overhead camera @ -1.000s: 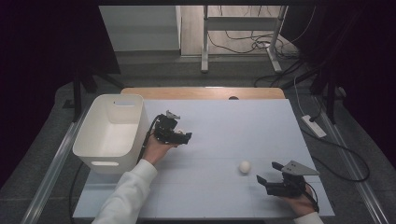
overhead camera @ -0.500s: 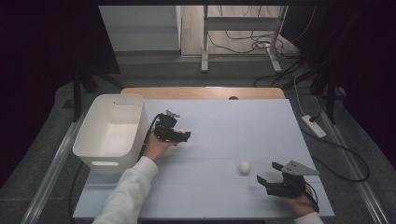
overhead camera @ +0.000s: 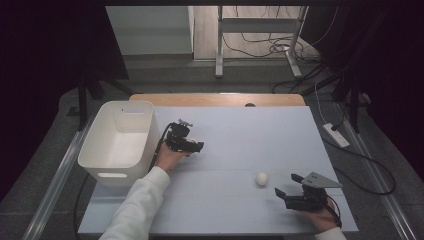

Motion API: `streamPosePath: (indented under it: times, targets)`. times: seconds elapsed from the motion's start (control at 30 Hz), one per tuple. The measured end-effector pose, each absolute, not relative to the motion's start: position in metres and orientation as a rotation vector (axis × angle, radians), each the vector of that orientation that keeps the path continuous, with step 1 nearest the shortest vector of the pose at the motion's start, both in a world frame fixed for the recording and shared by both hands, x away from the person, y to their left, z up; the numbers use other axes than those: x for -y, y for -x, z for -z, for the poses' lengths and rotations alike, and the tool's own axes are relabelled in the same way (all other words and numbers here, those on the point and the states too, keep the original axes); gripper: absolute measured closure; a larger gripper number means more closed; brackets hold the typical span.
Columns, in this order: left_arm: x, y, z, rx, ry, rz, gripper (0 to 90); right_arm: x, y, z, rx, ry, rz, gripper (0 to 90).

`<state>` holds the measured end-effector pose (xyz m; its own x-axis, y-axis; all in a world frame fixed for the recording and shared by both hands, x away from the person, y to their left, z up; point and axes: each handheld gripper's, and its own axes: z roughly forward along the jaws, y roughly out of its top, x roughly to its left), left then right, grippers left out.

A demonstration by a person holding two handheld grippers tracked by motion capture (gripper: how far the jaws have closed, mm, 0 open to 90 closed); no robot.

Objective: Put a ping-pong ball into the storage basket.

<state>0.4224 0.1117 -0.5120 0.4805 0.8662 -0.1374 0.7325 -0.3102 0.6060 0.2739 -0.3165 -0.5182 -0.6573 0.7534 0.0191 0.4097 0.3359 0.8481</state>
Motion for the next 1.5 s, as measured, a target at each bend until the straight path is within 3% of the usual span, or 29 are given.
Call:
streamPosePath:
  times: [0.7, 1.07, 1.5]
  targets:
    - [-0.1092, -0.4289, 0.5192, -1.364, -2.133, -0.291, 24.4, 0.317, -0.2736, 0.5183, -2.229, -1.03, -1.244, 15.5]
    - [-0.1128, -0.4292, 0.5189, -1.345, -2.12, -0.25, 49.7, 0.3171, -0.2735, 0.5184, -2.23, -1.027, -1.24, 15.5]
    - [-0.1173, -0.4271, 0.5143, -1.325, -2.101, -0.276, 50.5, 0.317, -0.2728, 0.5177, -2.225, -1.014, -1.237, 15.5]
